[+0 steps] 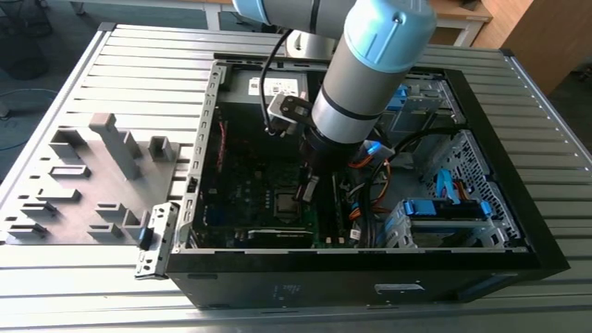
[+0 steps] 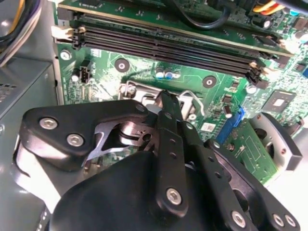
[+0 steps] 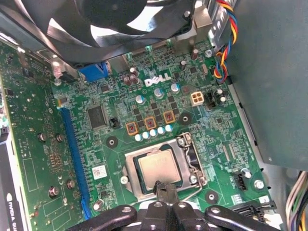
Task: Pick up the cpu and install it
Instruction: 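Install the first cpu locking lever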
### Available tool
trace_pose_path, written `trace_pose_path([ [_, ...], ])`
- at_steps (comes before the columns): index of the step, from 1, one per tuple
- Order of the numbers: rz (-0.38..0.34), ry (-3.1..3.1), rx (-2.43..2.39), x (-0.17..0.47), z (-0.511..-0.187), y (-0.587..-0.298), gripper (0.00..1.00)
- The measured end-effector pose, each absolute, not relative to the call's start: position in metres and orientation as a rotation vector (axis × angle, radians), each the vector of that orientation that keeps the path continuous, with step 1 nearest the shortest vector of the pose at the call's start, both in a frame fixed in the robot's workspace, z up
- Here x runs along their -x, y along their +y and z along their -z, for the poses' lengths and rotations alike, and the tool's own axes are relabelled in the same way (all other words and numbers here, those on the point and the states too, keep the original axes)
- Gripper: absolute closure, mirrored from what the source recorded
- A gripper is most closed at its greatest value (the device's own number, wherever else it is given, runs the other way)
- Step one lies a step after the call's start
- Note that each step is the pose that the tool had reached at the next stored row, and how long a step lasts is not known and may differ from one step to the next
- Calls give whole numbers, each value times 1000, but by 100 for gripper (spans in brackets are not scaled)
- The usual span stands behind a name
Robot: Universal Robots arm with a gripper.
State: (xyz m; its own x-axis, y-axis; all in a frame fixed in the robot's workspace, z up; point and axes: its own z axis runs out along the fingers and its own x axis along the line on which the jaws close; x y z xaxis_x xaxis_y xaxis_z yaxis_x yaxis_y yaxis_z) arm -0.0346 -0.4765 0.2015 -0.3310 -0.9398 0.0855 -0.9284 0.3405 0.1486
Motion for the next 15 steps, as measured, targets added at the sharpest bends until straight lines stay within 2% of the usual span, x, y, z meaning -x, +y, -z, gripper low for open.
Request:
trace_pose_path([
  [15, 70, -2460, -1656, 34, -197, -476, 89],
])
